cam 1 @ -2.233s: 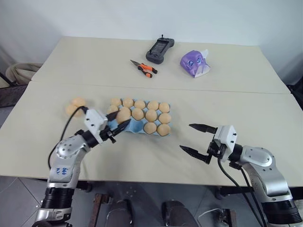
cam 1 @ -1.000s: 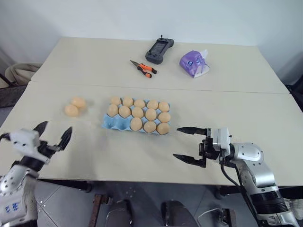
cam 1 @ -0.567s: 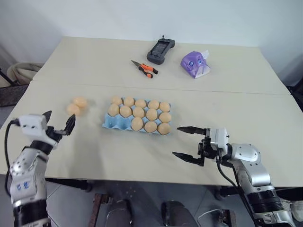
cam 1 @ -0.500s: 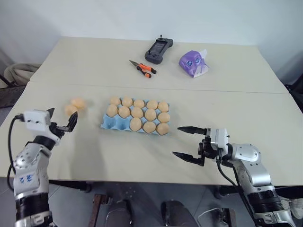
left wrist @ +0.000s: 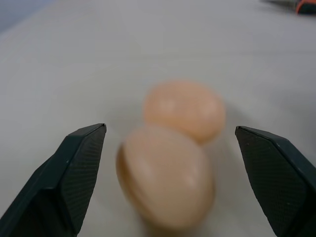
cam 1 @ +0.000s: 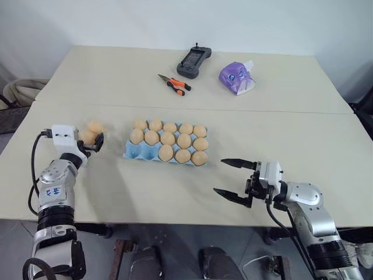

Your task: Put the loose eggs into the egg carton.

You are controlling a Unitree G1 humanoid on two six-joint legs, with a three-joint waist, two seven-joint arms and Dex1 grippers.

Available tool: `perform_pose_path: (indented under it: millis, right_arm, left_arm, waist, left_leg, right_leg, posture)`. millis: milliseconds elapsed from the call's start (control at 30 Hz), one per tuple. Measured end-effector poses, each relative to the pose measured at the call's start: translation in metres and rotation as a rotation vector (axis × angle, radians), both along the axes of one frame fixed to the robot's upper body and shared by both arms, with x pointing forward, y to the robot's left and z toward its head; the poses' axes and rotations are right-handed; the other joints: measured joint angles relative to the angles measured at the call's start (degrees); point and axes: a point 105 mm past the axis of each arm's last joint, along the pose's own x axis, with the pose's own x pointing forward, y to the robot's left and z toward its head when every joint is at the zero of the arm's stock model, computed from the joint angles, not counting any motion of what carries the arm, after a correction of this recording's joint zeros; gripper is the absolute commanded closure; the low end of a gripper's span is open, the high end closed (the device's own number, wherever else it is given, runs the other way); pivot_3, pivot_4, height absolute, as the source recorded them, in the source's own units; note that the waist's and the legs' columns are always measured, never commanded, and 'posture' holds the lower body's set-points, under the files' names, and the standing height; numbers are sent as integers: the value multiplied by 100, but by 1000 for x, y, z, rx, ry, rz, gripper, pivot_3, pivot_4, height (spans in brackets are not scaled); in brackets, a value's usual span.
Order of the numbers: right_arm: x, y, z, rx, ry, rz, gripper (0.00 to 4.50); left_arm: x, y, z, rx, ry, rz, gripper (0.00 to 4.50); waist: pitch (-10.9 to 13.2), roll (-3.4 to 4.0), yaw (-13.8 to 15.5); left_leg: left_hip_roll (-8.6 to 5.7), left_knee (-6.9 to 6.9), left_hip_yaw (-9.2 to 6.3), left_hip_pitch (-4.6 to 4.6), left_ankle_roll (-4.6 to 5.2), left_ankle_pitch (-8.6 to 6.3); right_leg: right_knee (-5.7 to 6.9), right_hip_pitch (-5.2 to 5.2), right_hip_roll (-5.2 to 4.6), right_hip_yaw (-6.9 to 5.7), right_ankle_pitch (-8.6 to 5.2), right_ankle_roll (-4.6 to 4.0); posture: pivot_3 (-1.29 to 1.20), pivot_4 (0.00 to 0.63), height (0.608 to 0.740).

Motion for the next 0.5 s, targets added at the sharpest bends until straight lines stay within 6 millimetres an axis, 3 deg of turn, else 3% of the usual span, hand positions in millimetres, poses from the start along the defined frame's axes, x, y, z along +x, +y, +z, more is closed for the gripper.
perform_pose_path:
  millis: [167, 300, 500]
  right_arm:
    - [1, 0, 0, 2, -2, -7, 0]
    - [1, 0, 0, 2, -3, -8, 0]
    - [0, -2, -2, -1, 5, -15, 0]
  left_arm:
    - [-3, 1, 0, -2, -6, -6, 2456]
    - [-15, -5, 6, 16, -64, -87, 2550]
    - [-52, -58, 34, 164, -190, -459, 2550]
  waist:
    - [0, 0, -3]
    - [0, 0, -3]
    - [1, 2, 8]
  left_leg:
    - [-5, -2, 0, 1, 3, 2]
    - [2, -8, 2, -3, -1, 0]
    - [3, -10, 4, -4, -8, -2]
  right_leg:
    - [6, -1, -11, 0, 0, 0]
    - [2, -7, -14, 1, 0, 0]
    - [-4, -4, -13, -1, -1, -3]
  posture:
    - [0, 150, 740]
    - [0, 150, 740]
    - [0, 150, 740]
